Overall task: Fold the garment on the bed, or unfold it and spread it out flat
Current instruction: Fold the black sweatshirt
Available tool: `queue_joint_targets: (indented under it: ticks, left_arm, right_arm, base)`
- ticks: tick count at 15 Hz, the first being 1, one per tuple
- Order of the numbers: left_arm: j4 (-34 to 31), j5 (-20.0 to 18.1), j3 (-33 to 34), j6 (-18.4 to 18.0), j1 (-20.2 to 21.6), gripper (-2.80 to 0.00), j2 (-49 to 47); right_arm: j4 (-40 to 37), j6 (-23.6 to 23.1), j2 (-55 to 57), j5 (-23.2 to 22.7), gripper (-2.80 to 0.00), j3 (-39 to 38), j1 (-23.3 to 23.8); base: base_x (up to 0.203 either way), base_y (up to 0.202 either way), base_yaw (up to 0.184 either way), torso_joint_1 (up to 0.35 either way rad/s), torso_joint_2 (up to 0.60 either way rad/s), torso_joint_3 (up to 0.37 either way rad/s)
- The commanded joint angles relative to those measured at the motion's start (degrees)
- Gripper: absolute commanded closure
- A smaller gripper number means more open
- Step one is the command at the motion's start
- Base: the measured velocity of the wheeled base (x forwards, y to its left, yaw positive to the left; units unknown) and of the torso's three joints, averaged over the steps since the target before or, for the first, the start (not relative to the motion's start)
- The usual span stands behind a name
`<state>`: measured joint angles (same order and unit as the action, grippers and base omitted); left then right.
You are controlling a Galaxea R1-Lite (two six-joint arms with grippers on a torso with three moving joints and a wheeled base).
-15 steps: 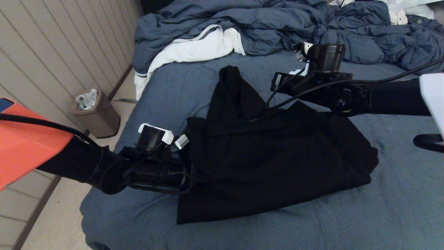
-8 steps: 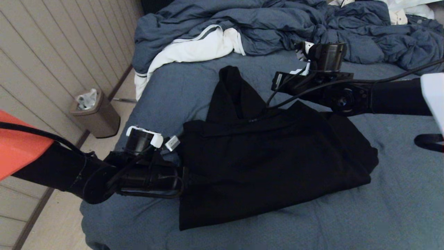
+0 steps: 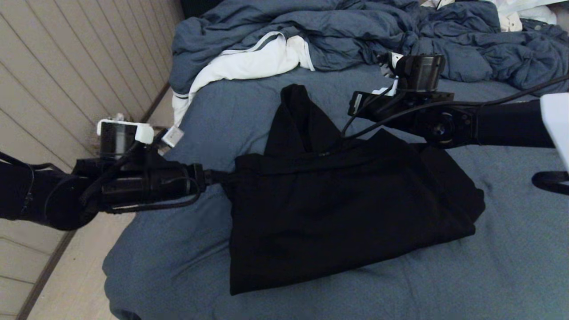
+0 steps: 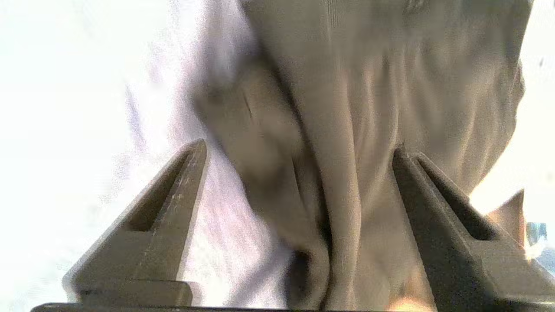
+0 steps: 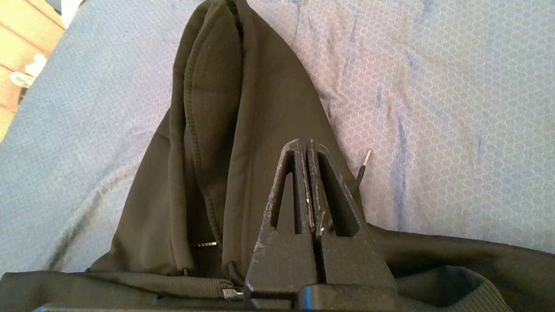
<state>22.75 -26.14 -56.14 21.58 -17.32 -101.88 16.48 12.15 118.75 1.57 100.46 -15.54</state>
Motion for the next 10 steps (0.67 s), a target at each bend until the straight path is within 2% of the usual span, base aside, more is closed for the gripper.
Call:
queue_joint_targets:
  ticks: [1,4,10]
  left_arm:
    - [-1.57,-0.10,-5.05,0.19,1.62,0.00,0.39]
    - [-8.67,0.89,-16.48,0.21,1.89,0.00,-2.77]
    - [-20.21,7.02,-40.04,0.26,-1.77,0.00,-15.57]
  right_arm:
    - [0.13,0.06,-0.01,0.01,0.00,0.08,-0.01]
    - [0.13,0.15,0.08,-0.17,0.00,0.17,-0.01]
    - [0.04,0.15,0.26,-0.17,0.00,0.34,-0.10]
  base:
    - [0.000,0.000,0.000,0.000,0.00,0.000]
    - [0.000,0.000,0.000,0.000,0.00,0.000]
    - [0.000,0.000,0.000,0.000,0.00,0.000]
